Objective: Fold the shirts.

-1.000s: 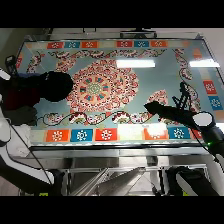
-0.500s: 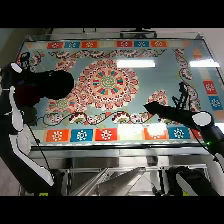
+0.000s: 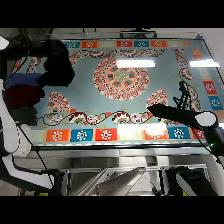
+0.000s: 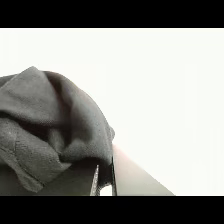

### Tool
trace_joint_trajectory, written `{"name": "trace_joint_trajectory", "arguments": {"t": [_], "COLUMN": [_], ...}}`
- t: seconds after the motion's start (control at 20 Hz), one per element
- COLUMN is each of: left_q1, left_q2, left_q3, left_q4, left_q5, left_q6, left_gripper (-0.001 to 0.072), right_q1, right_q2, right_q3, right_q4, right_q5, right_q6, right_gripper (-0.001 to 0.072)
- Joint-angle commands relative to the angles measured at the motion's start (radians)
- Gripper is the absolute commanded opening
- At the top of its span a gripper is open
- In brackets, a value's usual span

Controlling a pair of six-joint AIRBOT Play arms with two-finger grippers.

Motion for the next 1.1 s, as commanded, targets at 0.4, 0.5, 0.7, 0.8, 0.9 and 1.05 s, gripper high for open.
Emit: {"name": "trace_joint_trajectory", "arguments": {"t": [0.4,0.5,0.7,0.8,0.9,1.05], "left_q1": [-0.328,-0.349,-0.346,-0.312,-0.25,-0.134], "left_q2": [0.208,0.153,0.012,-0.038,-0.053,-0.053], "left_q3": [-0.001,-0.001,-0.001,-0.001,-0.001,-0.011], "left_q4": [0.006,0.073,0.115,0.146,0.161,0.161], "left_q5": [-0.064,-0.105,-0.148,-0.201,-0.259,-0.372], "left_q6": [-0.126,-0.134,-0.132,-0.132,-0.133,-0.169], "left_gripper": [0.002,0.002,0.0019,0.0209,0.0558,0.0666], "right_q1": [-0.086,-0.104,-0.118,-0.123,-0.164,-0.312], "right_q2": [0.192,0.188,0.163,0.135,0.104,0.009], "right_q3": [0.122,0.122,0.121,0.122,0.122,0.122], "right_q4": [-0.002,-0.002,-0.023,-0.061,-0.067,-0.067], "right_q5": [0.14,0.147,0.148,0.147,0.148,0.232], "right_q6": [-0.051,-0.051,-0.051,-0.051,-0.051,-0.051], "right_gripper": [0.002,0.002,0.0022,0.0319,0.0384,0.0388]}}
